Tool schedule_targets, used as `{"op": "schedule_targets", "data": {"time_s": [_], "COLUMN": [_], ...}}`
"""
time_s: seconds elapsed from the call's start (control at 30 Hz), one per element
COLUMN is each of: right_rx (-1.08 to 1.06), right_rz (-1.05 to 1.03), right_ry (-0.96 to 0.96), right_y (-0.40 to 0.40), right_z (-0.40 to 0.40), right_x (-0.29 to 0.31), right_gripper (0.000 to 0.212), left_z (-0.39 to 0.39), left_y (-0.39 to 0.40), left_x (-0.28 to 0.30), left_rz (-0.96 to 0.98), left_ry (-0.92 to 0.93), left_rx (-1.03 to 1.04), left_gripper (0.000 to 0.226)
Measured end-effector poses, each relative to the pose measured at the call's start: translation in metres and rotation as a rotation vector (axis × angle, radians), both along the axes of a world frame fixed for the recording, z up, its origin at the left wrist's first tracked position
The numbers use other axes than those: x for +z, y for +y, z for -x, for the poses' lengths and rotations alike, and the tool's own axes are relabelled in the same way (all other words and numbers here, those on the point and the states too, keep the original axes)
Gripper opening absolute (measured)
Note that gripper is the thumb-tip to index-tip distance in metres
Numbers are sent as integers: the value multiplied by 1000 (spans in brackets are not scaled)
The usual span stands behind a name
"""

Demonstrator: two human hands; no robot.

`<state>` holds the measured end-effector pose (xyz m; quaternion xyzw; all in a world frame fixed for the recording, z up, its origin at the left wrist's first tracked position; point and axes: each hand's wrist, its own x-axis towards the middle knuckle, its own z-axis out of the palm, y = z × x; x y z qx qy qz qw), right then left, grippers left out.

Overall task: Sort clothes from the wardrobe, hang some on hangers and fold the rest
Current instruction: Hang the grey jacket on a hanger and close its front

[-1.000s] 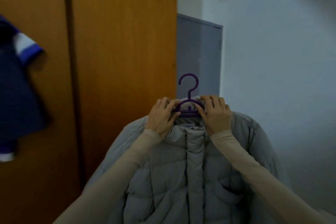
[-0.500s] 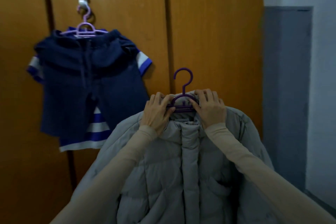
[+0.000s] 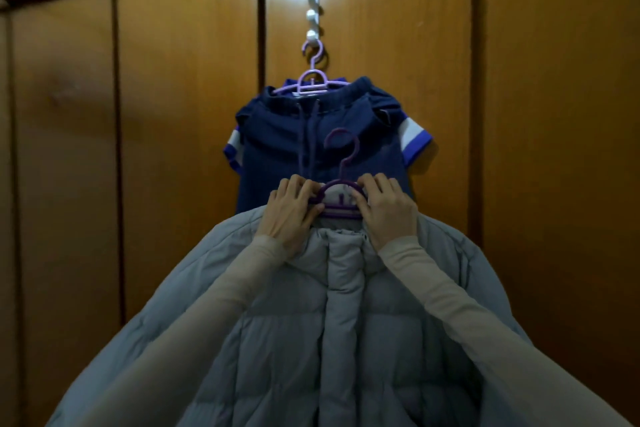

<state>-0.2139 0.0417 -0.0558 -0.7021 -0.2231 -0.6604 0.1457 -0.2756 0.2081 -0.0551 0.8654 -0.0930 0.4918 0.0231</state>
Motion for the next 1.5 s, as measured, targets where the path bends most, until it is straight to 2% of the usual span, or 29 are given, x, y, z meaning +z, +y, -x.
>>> {"op": "schedule_targets", "data": {"time_s": [0.17, 0.37, 0.47, 0.6, 0.8, 0.93, 1.07, 1.17, 1.3, 1.5], "right_rx": [109, 170, 152, 185, 148, 105, 34, 19, 55, 30], "right_rz": [21, 14, -3, -57, -98, -125, -154, -205, -232, -221], "right_ry": [5, -8, 92, 101, 54, 109, 182, 134, 126, 105], "right_y": [43, 77, 86, 96, 115, 129, 135, 141, 140, 144], "right_z": [-14, -38, -51, -68, -86, -110, -148, -169, -172, -169], "right_x": [34, 87, 123, 175, 246, 278, 286, 284, 285, 274], "right_gripper": [17, 23, 27, 31, 31, 30, 29, 23, 17, 20], "left_z": [-11, -38, -59, -90, -129, -171, -216, -235, -243, -243], "left_y": [44, 71, 81, 92, 110, 119, 119, 122, 124, 130], "left_x": [30, 79, 118, 174, 248, 285, 294, 291, 289, 270], "left_rz": [-65, -14, -2, 5, -79, -45, -35, 5, 53, 82], "left_ry": [-96, -129, -112, -128, -232, -190, -139, -166, -211, -259], "left_rx": [59, 102, 77, 27, -3, -1, 30, -16, -90, -142], "left_gripper": [54, 56, 41, 28, 31, 36, 38, 39, 37, 36]}}
